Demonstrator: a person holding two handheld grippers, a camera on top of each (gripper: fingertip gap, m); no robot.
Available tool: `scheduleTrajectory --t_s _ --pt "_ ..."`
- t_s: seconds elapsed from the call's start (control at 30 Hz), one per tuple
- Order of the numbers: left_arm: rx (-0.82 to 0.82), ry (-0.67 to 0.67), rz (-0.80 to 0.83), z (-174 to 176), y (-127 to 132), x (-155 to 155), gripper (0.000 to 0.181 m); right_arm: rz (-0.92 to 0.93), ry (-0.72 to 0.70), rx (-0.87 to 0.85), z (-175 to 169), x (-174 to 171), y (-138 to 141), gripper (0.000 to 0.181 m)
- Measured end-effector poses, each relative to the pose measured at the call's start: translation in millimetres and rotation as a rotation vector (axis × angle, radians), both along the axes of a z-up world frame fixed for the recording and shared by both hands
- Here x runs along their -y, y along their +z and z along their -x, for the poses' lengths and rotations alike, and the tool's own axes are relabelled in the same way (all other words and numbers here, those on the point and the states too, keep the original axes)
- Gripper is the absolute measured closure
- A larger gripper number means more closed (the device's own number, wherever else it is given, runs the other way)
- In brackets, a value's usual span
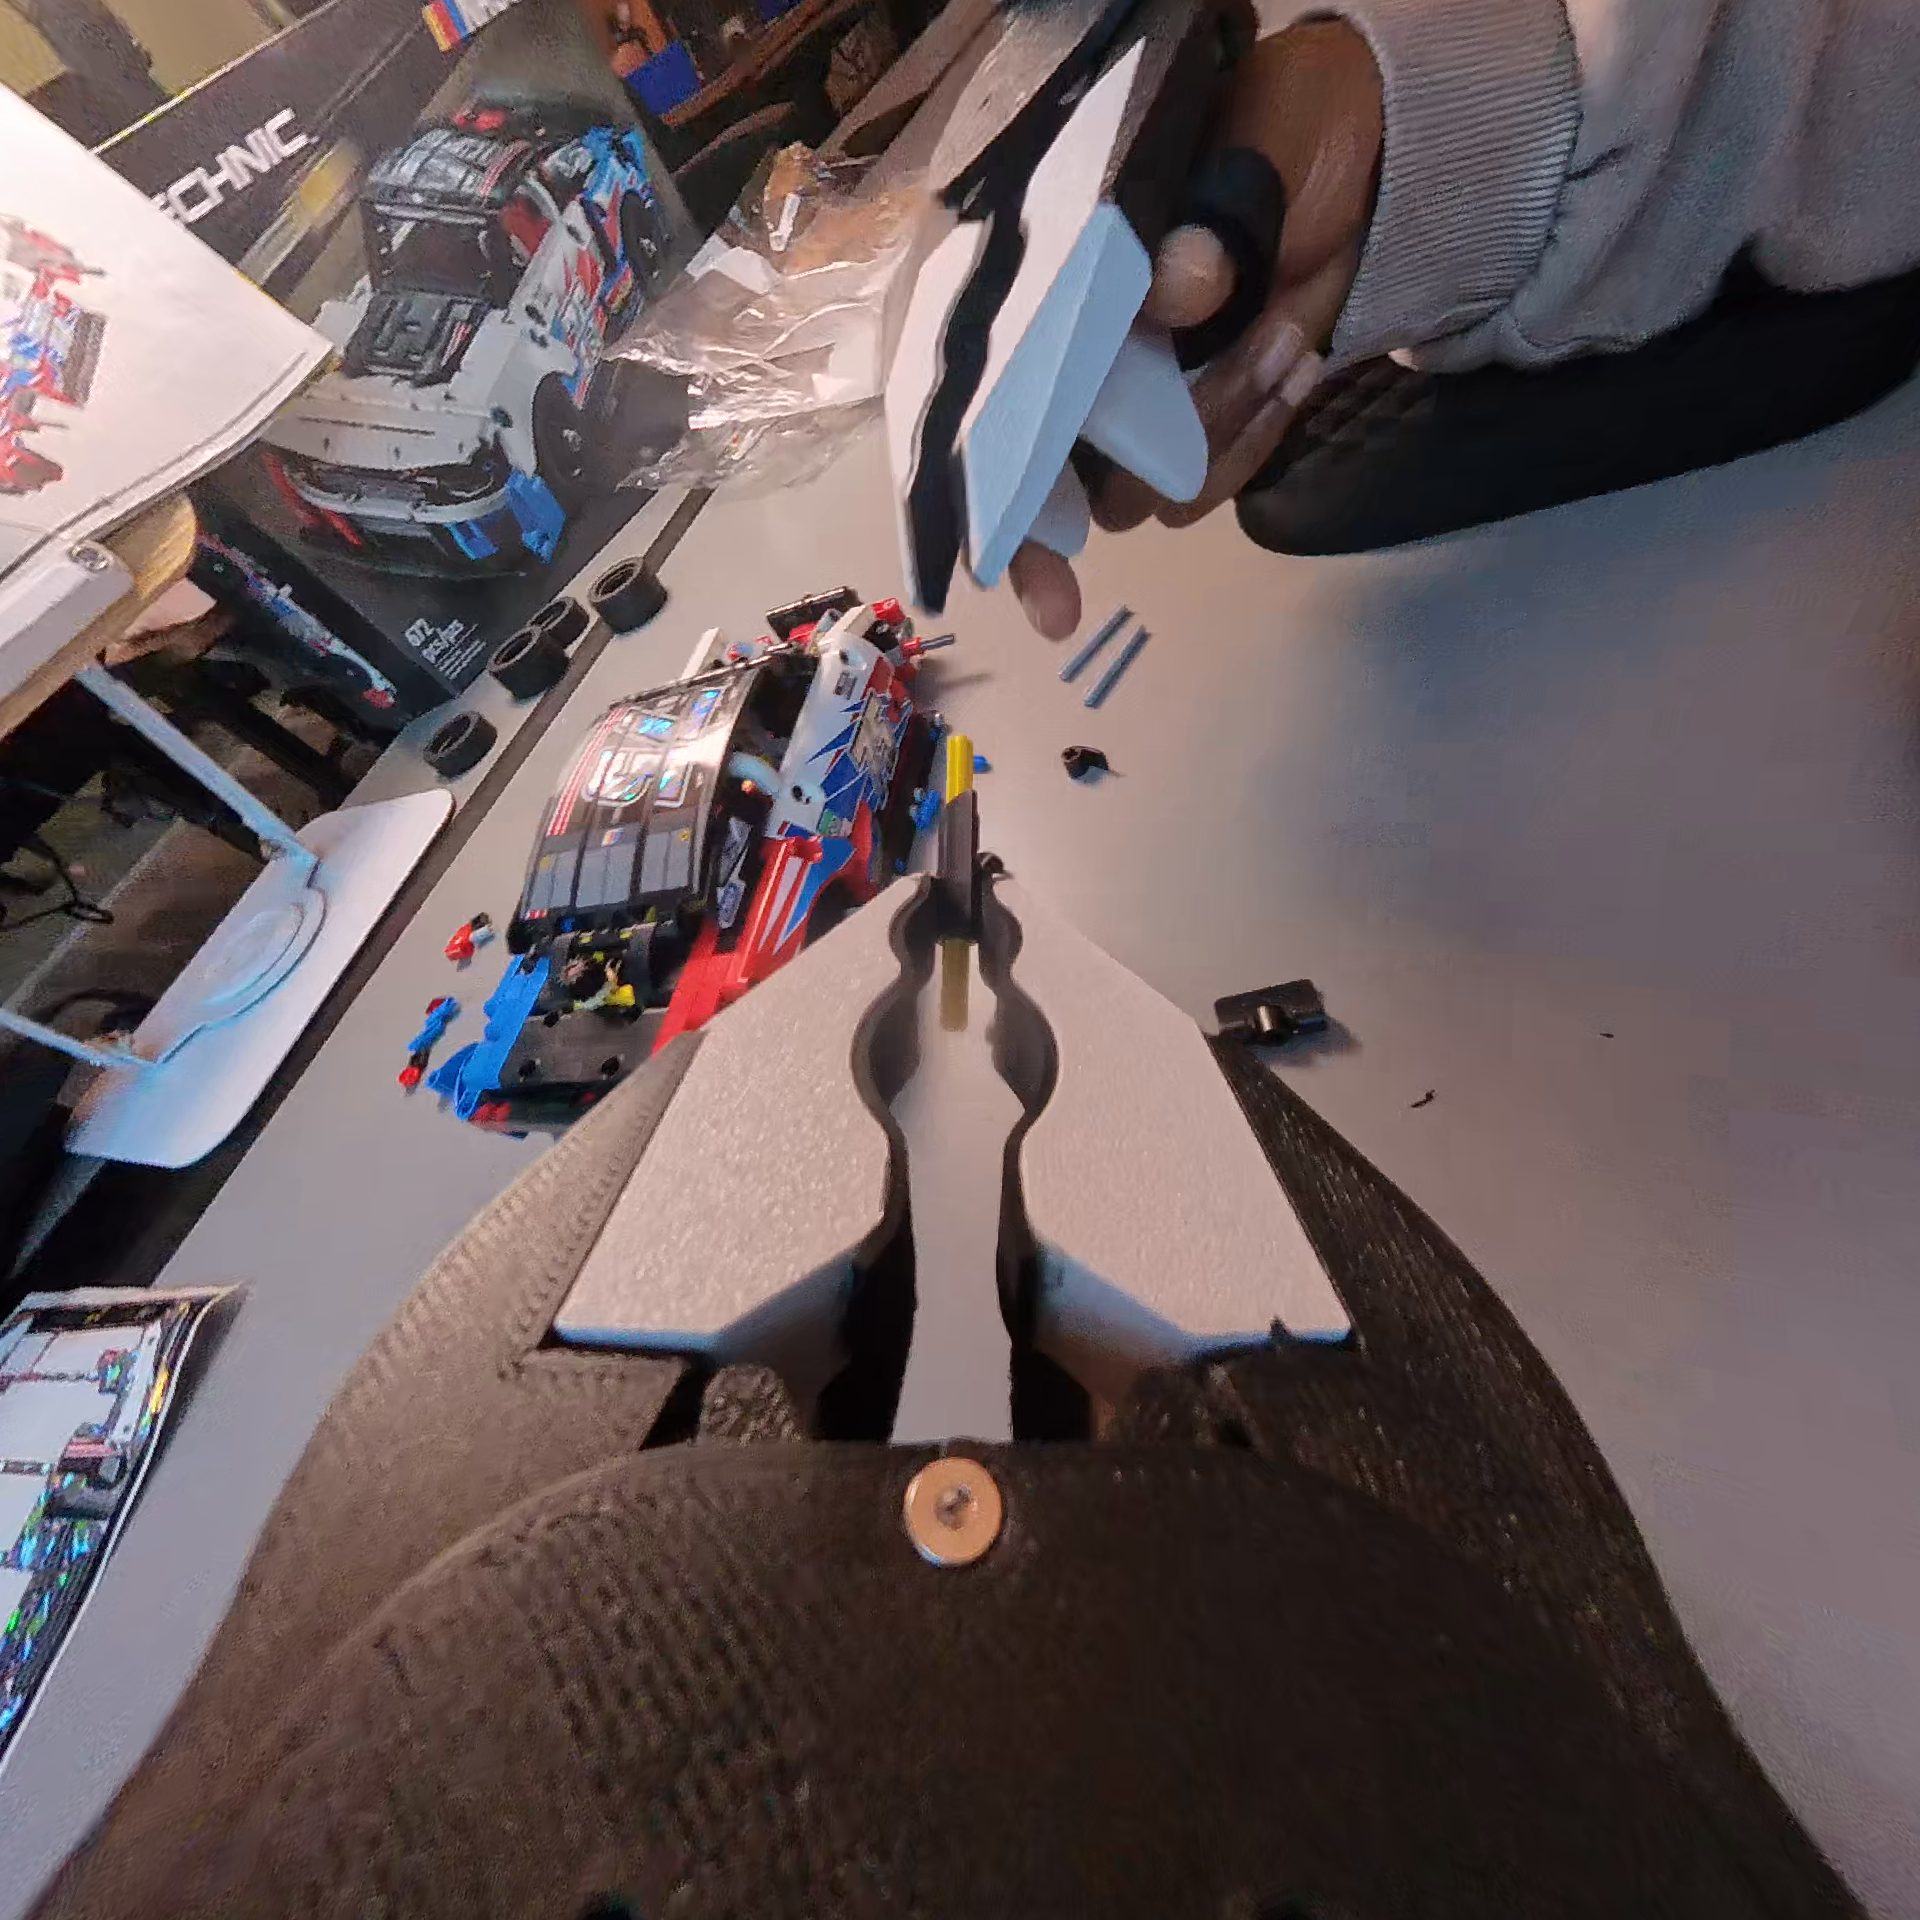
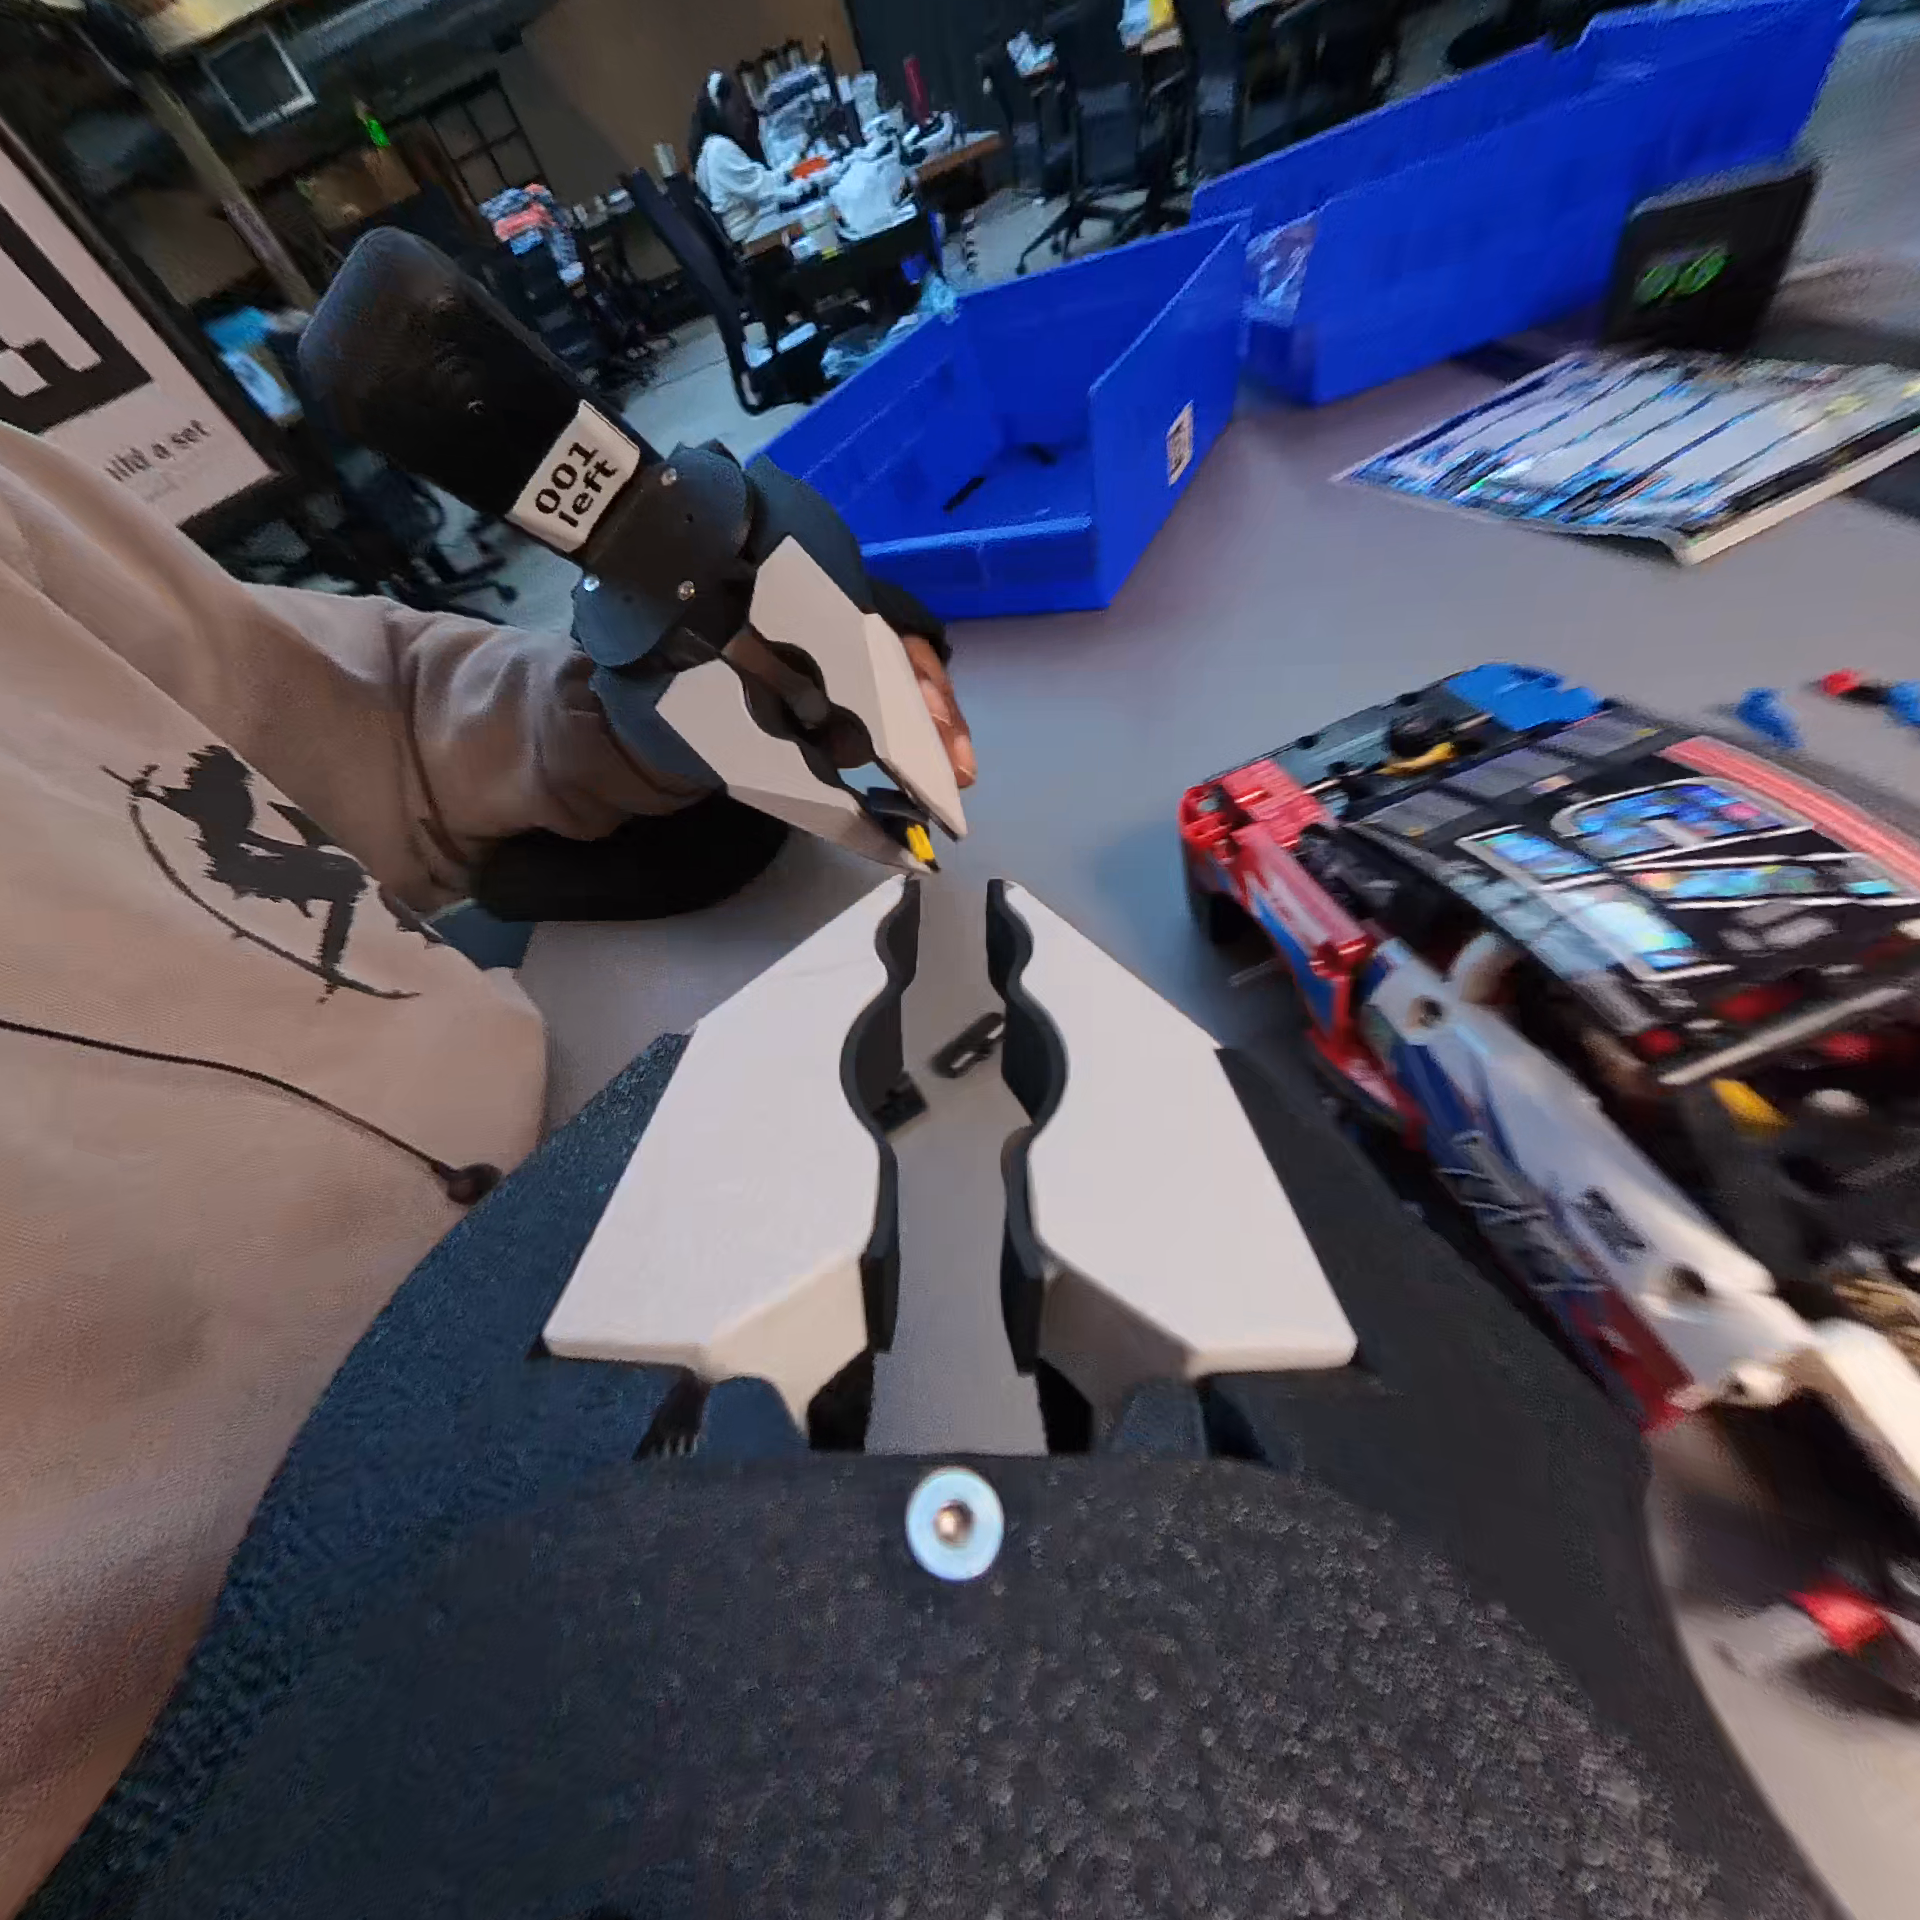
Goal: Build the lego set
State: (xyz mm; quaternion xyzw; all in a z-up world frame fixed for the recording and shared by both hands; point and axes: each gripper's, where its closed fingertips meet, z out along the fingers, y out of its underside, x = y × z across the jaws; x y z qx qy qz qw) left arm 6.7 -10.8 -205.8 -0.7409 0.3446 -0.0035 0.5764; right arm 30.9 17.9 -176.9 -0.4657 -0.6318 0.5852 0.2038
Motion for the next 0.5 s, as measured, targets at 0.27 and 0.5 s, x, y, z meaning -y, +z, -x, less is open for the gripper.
scheduleTrajectory --t_s 0.27,0.5 --pt "0.101 0.094 0.023 29 2 -2 0.176 -0.447 -0.064 0.138 -36 -73 -46 0.170" --pt "0.128 0.046 0.089 17 -12 -1 0.176 -0.670 0.134 0.302 -46 -56 -91 0.170"
